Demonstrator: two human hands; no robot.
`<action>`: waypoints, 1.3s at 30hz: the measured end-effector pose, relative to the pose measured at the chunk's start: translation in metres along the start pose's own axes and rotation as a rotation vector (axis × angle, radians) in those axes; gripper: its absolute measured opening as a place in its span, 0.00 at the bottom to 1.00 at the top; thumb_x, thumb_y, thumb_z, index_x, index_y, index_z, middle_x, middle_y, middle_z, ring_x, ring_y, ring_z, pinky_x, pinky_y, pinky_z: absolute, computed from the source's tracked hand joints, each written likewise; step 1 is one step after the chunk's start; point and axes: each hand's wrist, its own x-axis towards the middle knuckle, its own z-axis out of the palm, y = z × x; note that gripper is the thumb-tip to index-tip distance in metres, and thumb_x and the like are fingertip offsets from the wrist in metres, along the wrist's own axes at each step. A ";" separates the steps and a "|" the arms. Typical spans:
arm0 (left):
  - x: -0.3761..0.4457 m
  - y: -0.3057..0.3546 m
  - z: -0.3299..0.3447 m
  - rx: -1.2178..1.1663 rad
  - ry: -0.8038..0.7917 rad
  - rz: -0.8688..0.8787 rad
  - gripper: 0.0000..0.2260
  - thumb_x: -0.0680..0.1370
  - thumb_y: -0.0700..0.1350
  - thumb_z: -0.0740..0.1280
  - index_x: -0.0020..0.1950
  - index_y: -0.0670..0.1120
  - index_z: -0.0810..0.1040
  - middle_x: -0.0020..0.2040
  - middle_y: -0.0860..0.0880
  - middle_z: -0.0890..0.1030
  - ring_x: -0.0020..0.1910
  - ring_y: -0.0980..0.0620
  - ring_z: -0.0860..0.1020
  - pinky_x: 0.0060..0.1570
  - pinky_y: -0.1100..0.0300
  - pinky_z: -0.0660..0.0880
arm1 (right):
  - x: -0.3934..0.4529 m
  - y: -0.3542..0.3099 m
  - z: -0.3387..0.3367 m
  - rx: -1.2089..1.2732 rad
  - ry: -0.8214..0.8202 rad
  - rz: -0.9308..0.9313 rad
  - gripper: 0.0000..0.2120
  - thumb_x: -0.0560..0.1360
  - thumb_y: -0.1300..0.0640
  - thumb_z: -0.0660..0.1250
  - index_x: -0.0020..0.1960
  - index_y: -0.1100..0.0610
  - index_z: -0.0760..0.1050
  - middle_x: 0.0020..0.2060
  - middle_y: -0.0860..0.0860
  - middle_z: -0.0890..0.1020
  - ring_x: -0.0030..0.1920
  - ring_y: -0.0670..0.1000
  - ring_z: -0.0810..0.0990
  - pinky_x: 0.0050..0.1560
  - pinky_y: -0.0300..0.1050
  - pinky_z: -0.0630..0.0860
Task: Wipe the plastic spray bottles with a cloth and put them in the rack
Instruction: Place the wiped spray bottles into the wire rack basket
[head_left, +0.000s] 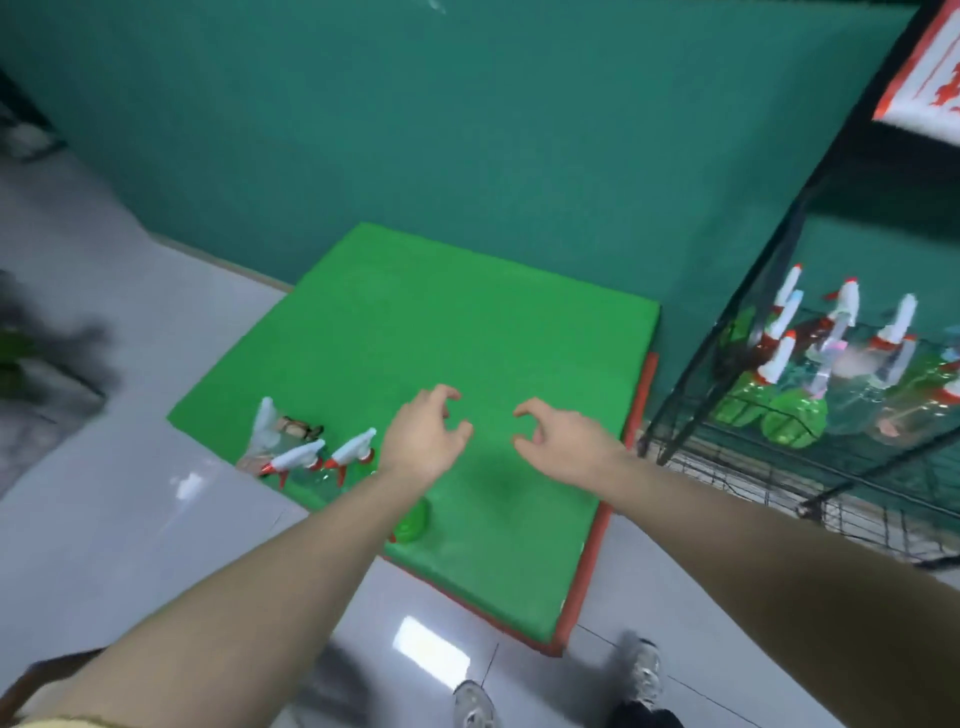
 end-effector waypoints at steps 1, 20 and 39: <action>-0.003 -0.020 -0.008 0.039 0.008 -0.008 0.20 0.79 0.49 0.69 0.70 0.49 0.74 0.60 0.45 0.79 0.61 0.43 0.77 0.59 0.52 0.72 | 0.006 -0.016 0.011 -0.012 -0.018 -0.015 0.21 0.80 0.44 0.61 0.72 0.46 0.68 0.56 0.55 0.84 0.56 0.57 0.82 0.56 0.49 0.78; 0.032 -0.199 -0.031 0.294 -0.233 -0.006 0.25 0.83 0.40 0.62 0.78 0.59 0.66 0.60 0.46 0.69 0.47 0.46 0.76 0.40 0.53 0.73 | 0.099 -0.133 0.132 -0.521 -0.375 -0.418 0.22 0.82 0.60 0.61 0.72 0.43 0.72 0.62 0.54 0.72 0.54 0.57 0.80 0.53 0.52 0.80; 0.062 -0.175 -0.018 0.540 -0.298 0.300 0.10 0.82 0.54 0.65 0.61 0.53 0.79 0.65 0.48 0.76 0.64 0.46 0.74 0.61 0.50 0.72 | 0.082 -0.078 0.108 -0.053 -0.151 -0.009 0.10 0.78 0.54 0.67 0.45 0.55 0.66 0.34 0.51 0.73 0.31 0.51 0.70 0.28 0.43 0.61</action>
